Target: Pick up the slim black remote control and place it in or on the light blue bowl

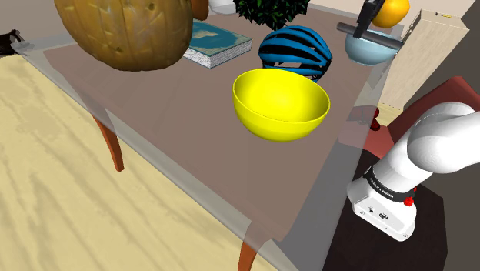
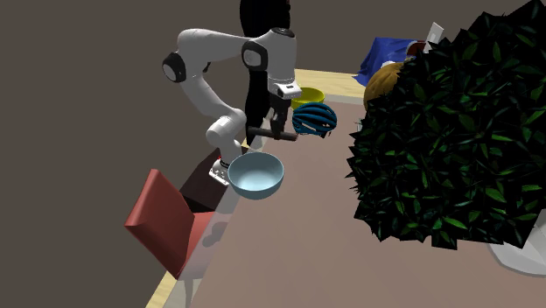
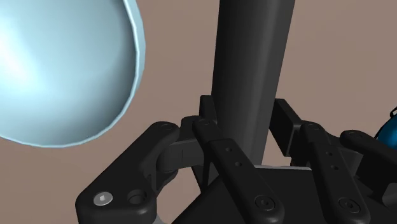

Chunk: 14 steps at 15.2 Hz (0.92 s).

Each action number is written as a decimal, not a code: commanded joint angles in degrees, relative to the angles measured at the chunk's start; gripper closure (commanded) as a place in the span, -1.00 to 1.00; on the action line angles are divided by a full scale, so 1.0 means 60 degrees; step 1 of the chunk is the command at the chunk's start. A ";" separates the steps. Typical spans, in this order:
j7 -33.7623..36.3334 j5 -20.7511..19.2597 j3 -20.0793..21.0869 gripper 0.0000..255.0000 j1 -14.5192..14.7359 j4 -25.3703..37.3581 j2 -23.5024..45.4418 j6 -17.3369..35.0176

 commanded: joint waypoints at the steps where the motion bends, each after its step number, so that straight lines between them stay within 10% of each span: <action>1: -0.0044 0.0016 0.0008 1.00 0.0008 0.0351 0.0099 -0.0251; 8: -0.0131 0.0079 0.0063 1.00 0.0037 0.1403 0.0408 -0.0991; 14: -0.1501 -0.0475 -0.1199 1.00 -0.0201 0.1916 0.1097 -0.0575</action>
